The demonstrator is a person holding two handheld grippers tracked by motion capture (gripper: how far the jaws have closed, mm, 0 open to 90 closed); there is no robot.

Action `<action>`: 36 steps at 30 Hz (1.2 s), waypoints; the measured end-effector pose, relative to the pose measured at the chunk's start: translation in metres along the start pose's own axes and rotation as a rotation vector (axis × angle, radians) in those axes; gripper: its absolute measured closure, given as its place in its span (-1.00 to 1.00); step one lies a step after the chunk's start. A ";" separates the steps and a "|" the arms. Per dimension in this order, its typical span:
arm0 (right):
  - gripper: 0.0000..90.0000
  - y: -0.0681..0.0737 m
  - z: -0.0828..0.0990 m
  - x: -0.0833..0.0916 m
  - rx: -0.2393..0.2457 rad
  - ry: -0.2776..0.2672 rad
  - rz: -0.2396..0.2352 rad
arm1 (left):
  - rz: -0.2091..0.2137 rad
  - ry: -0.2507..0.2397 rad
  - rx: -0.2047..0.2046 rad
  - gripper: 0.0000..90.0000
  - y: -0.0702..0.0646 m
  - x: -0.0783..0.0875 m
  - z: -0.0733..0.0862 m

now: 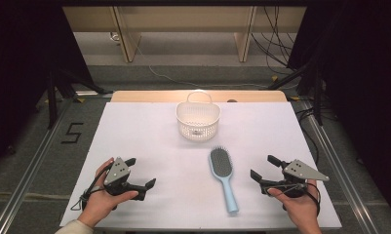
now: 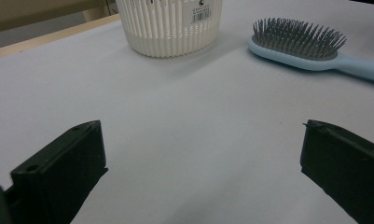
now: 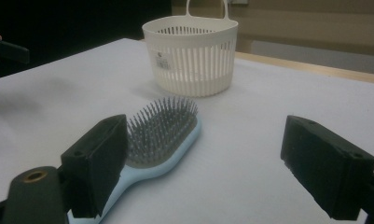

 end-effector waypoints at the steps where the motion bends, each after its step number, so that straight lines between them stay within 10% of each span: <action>1: -0.64 0.000 0.000 0.000 -0.001 0.000 0.000 | 0.001 -0.001 0.001 -1.00 0.000 0.000 0.000; 36: -0.56 0.006 -0.001 -0.001 0.041 -0.018 0.015 | 0.023 0.000 0.001 -0.98 -0.003 -0.004 -0.001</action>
Point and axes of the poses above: each handheld gripper's, and its own axes: x roughly backward along the jaws, z roughly out of its underside, y roughly to its left, the point moved 2 cm from there along -x, roughly forward along the jaws, and after that the axes turned 14 degrees about z, right-handed, at the moved point
